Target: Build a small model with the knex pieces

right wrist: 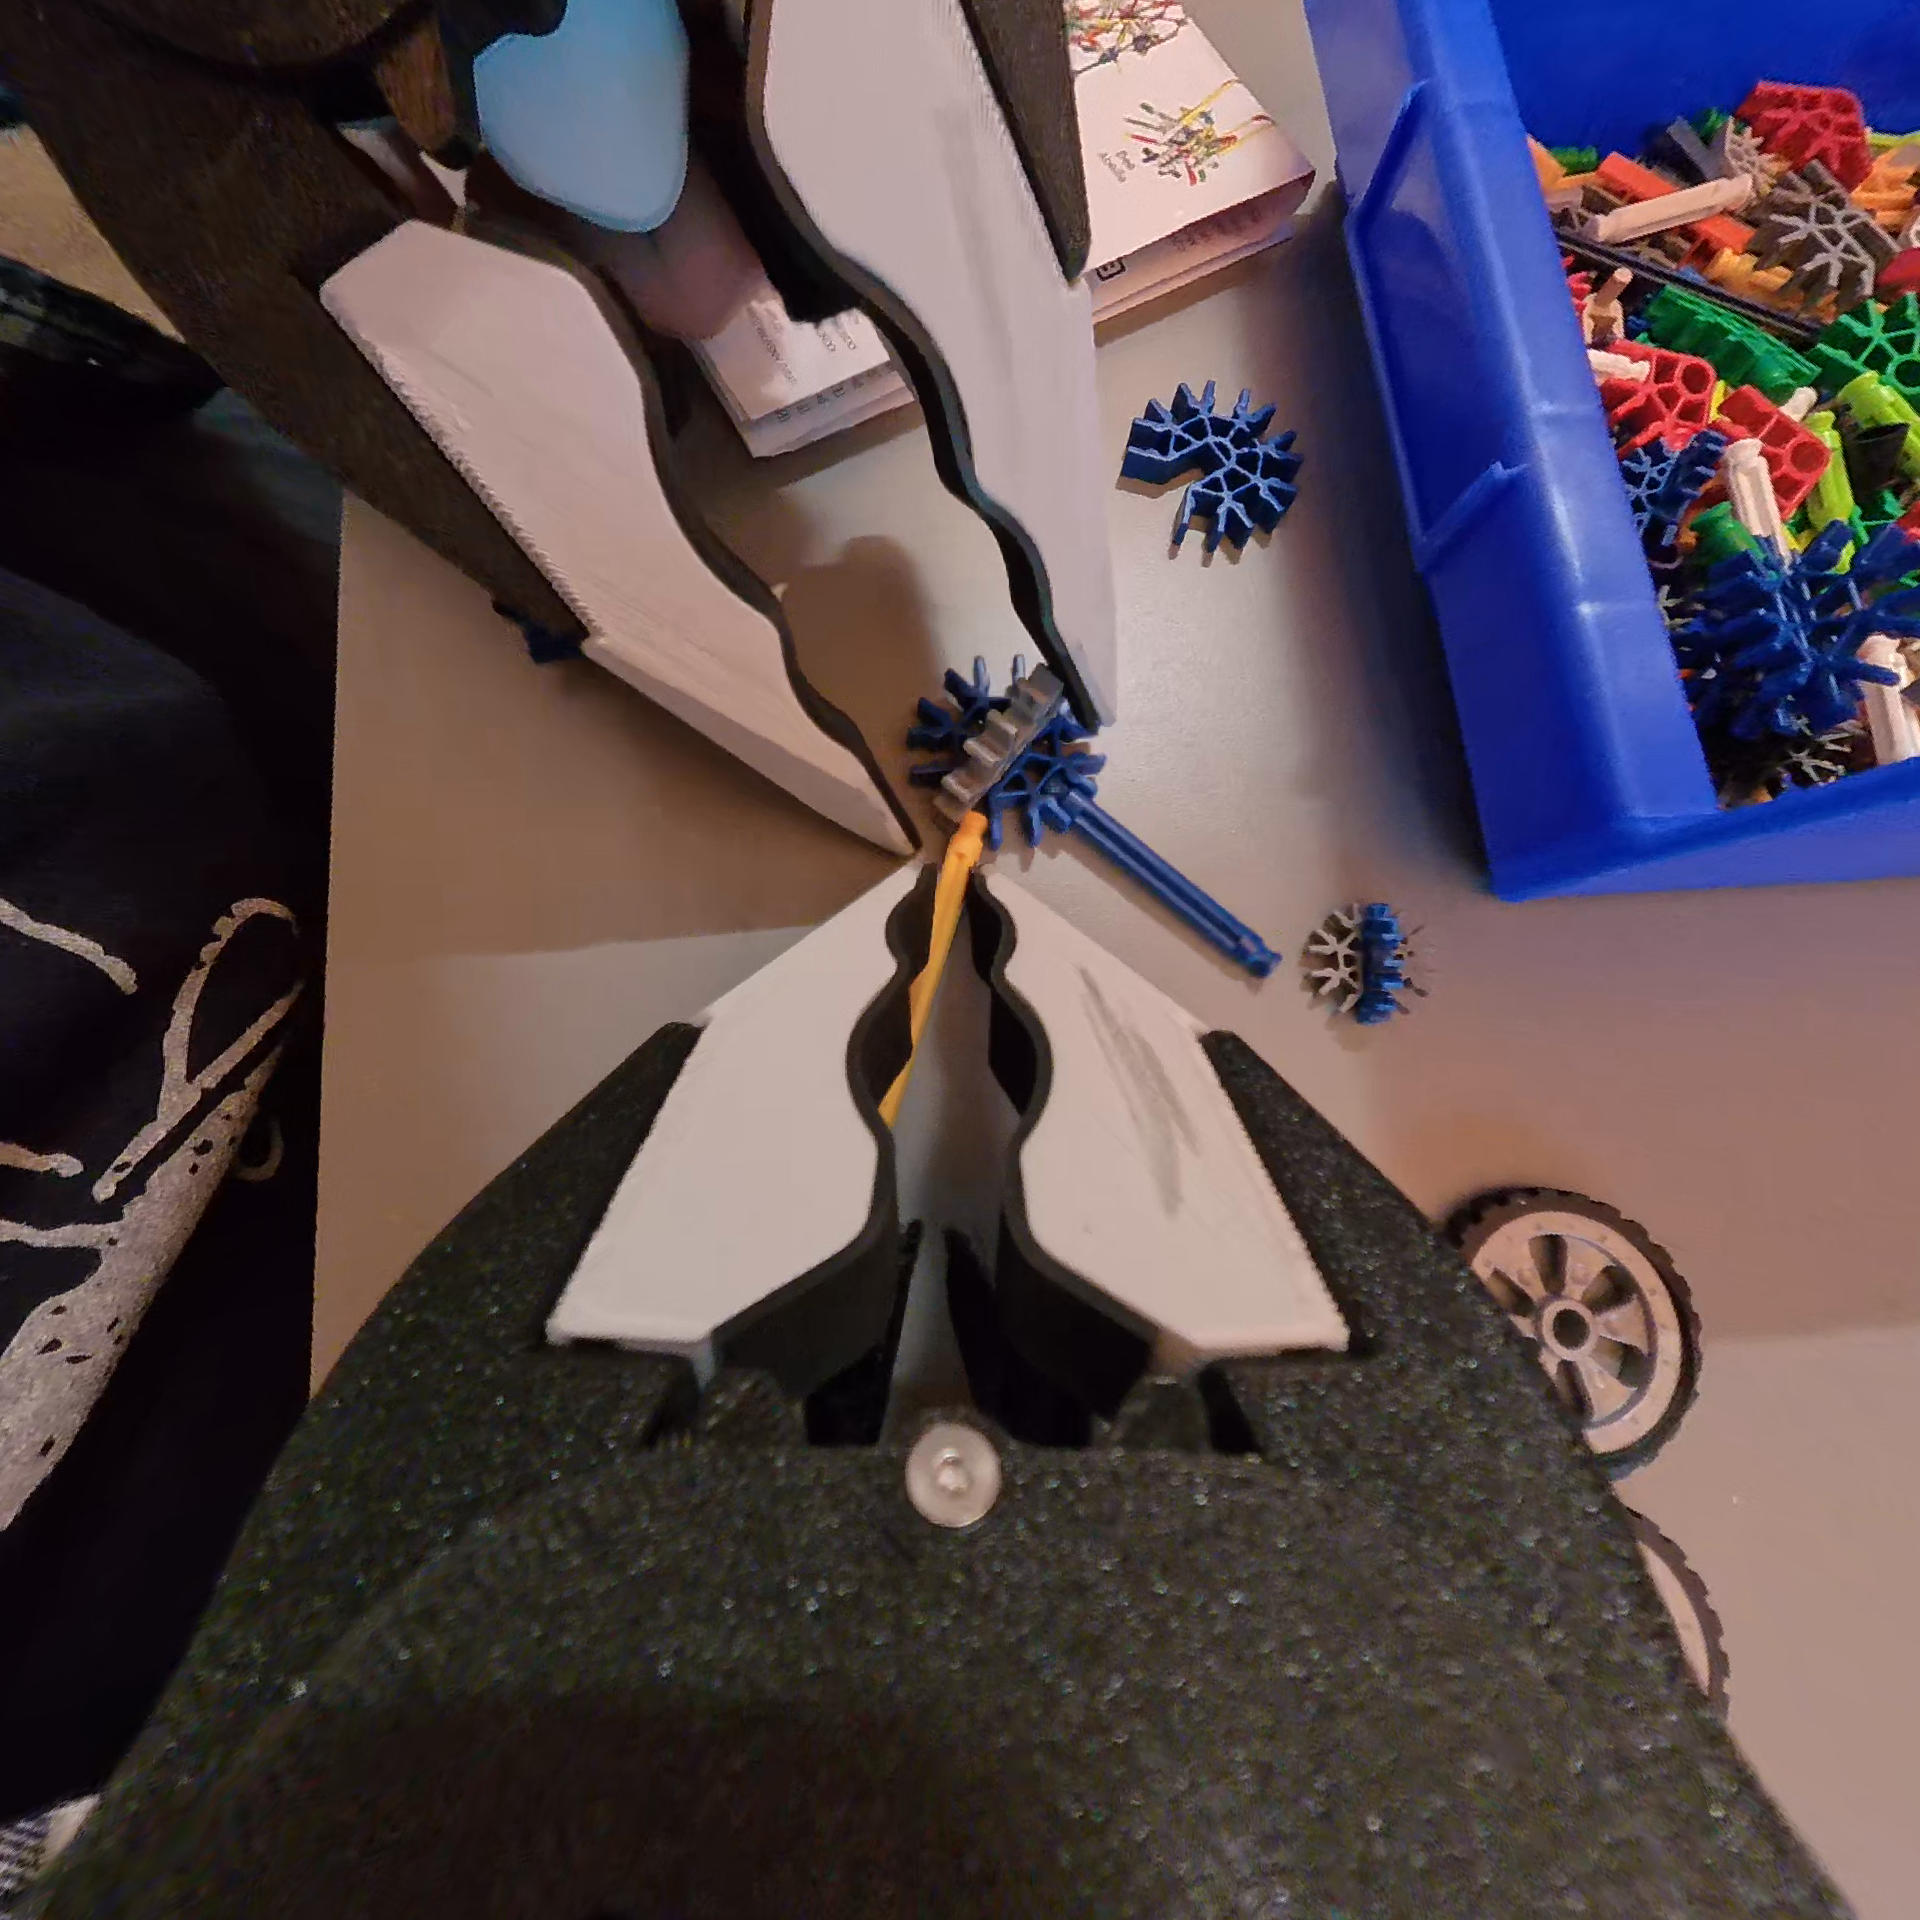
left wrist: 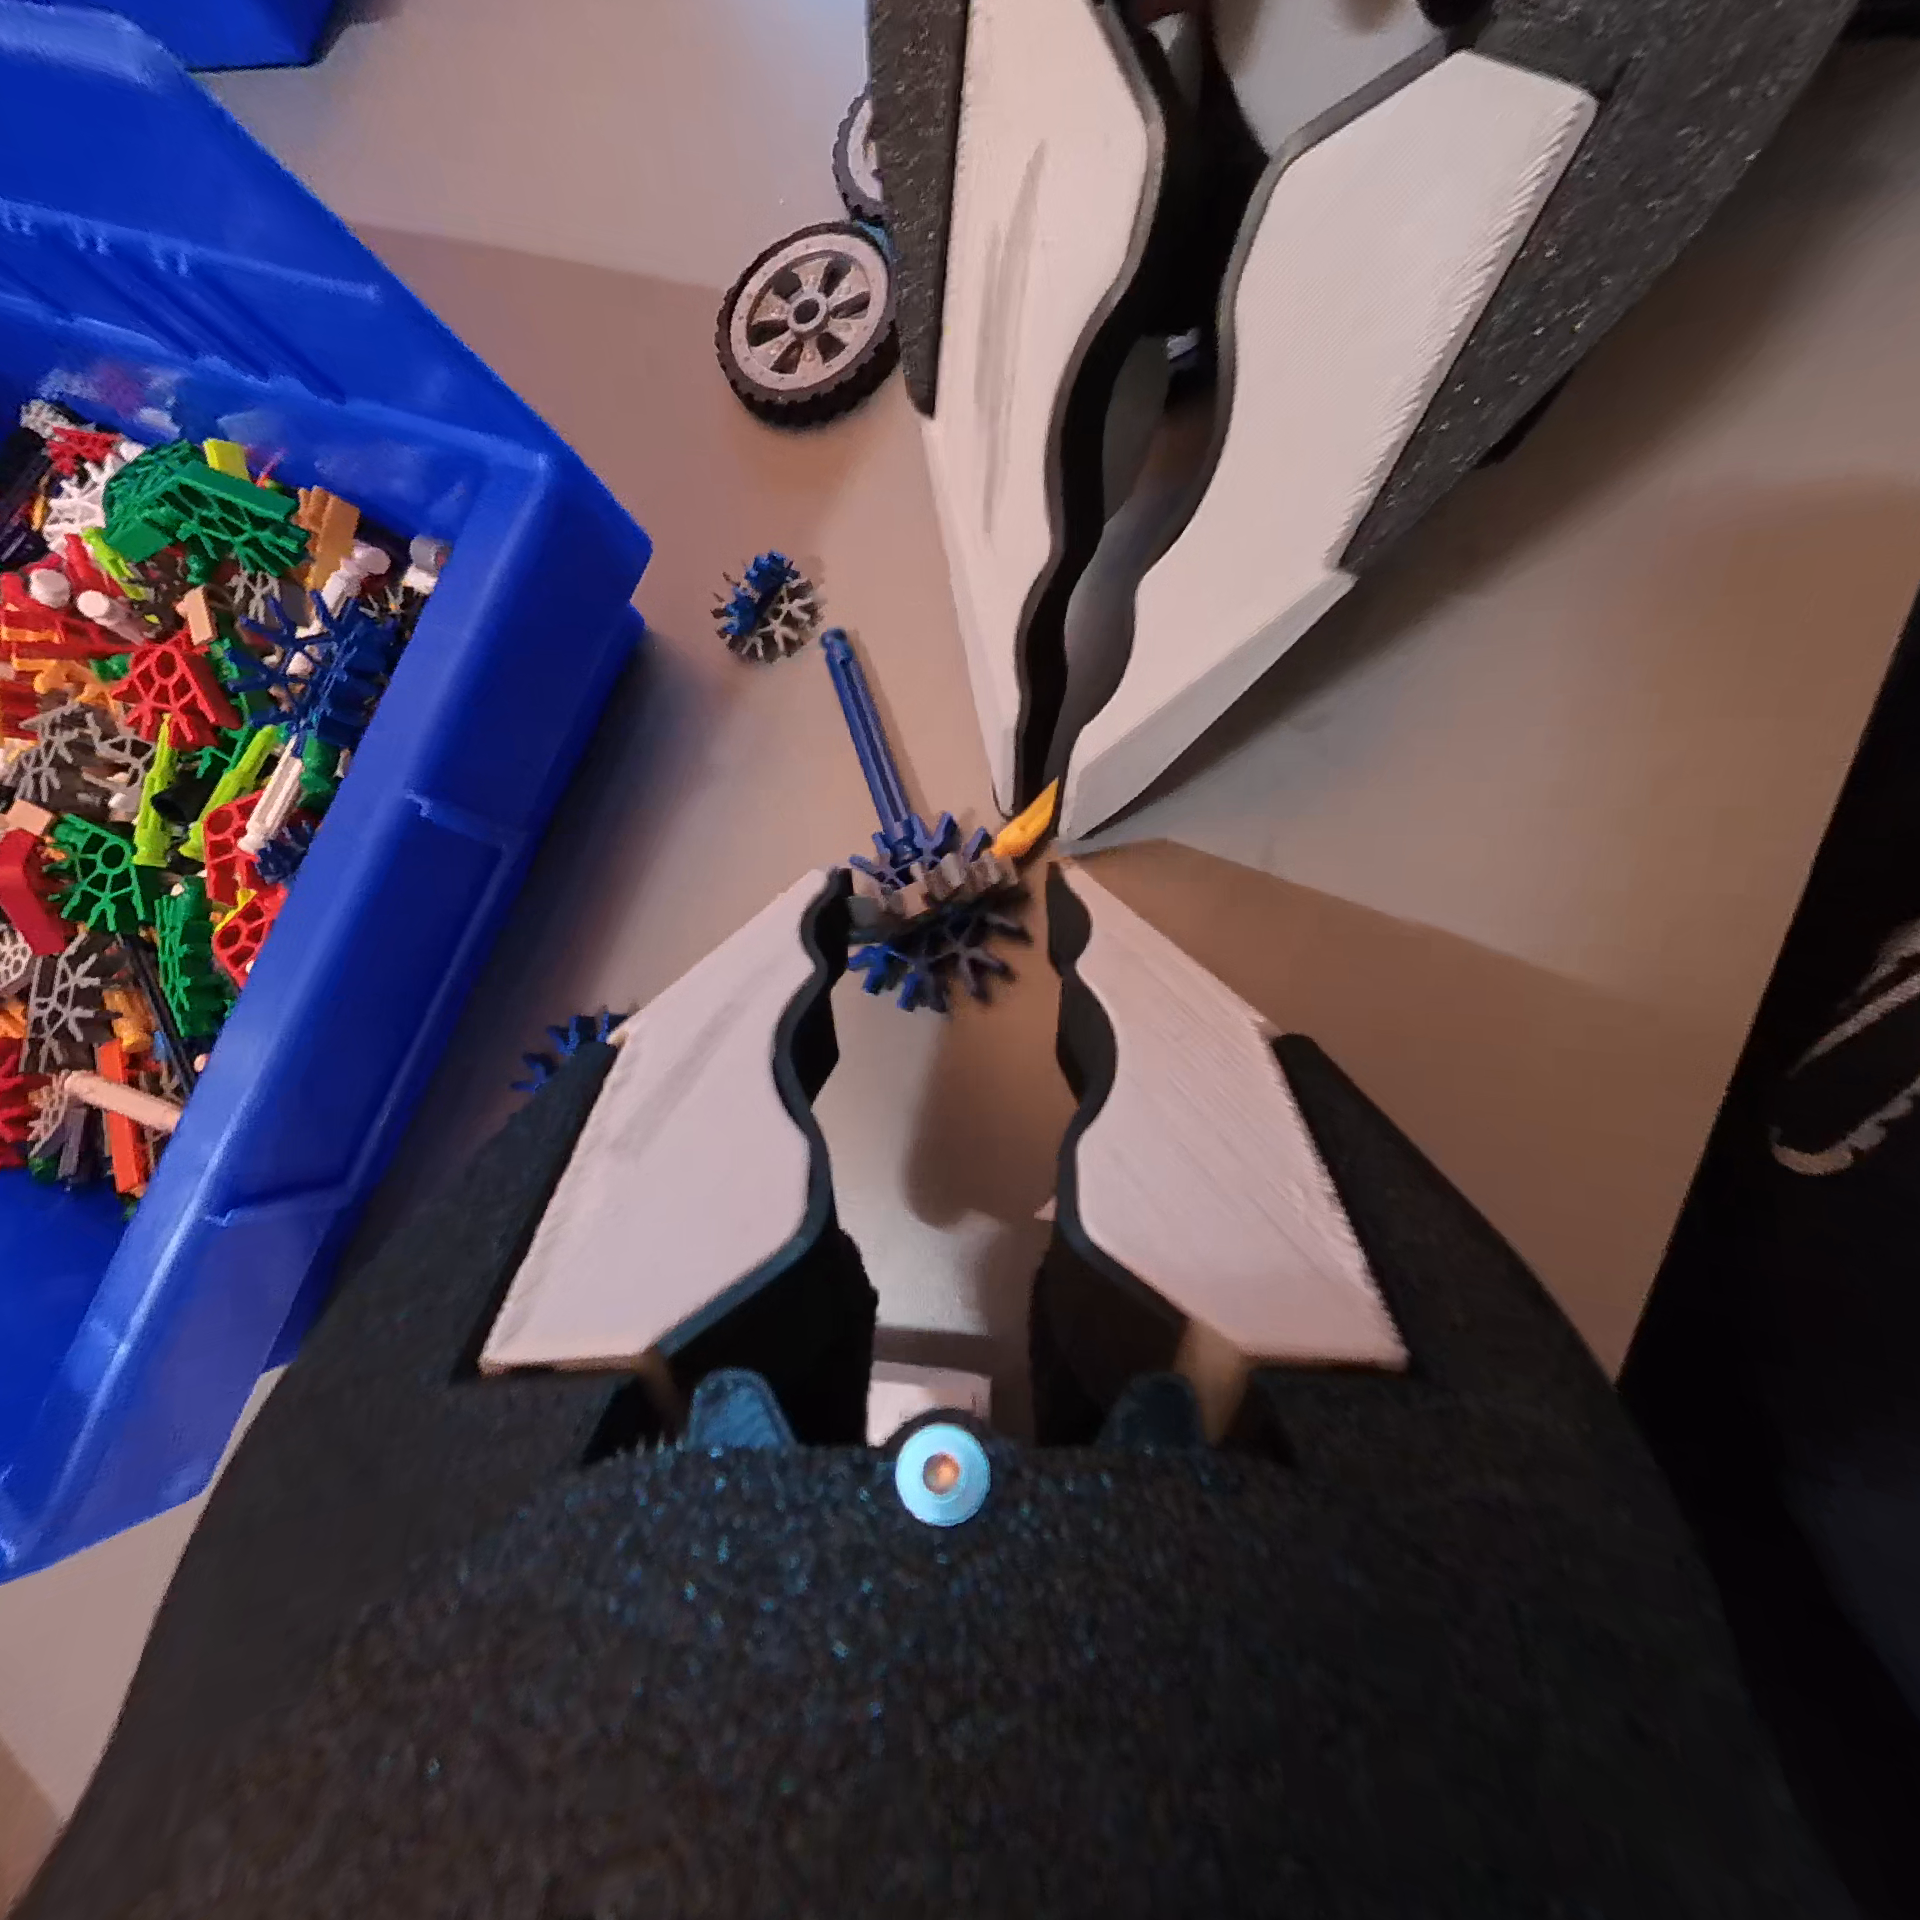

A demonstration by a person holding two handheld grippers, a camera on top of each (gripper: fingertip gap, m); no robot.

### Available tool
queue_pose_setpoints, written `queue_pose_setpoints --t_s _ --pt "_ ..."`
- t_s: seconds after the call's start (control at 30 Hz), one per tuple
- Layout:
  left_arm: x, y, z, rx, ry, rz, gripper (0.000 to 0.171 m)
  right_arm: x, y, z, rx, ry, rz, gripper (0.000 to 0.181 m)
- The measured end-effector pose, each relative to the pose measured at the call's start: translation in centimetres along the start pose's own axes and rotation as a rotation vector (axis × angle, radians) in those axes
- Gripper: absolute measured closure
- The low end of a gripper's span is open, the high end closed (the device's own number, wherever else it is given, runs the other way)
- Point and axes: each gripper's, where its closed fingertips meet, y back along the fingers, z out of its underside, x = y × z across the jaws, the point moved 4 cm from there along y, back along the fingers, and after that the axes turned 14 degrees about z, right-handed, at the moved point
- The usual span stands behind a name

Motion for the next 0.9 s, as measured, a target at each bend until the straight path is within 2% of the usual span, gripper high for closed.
queue_pose_setpoints --t_s 0.57,0.9 --pt "-0.2 0.9 0.1 0.005 -0.013 0.003 0.134 0.1 -0.1 0.0 -0.001 -0.002 -0.001 0.176" --pt "-0.5 1.1 0.5 -0.005 -0.017 0.013 0.140 0.2 -0.2 0.0 0.000 0.000 0.001 0.176"
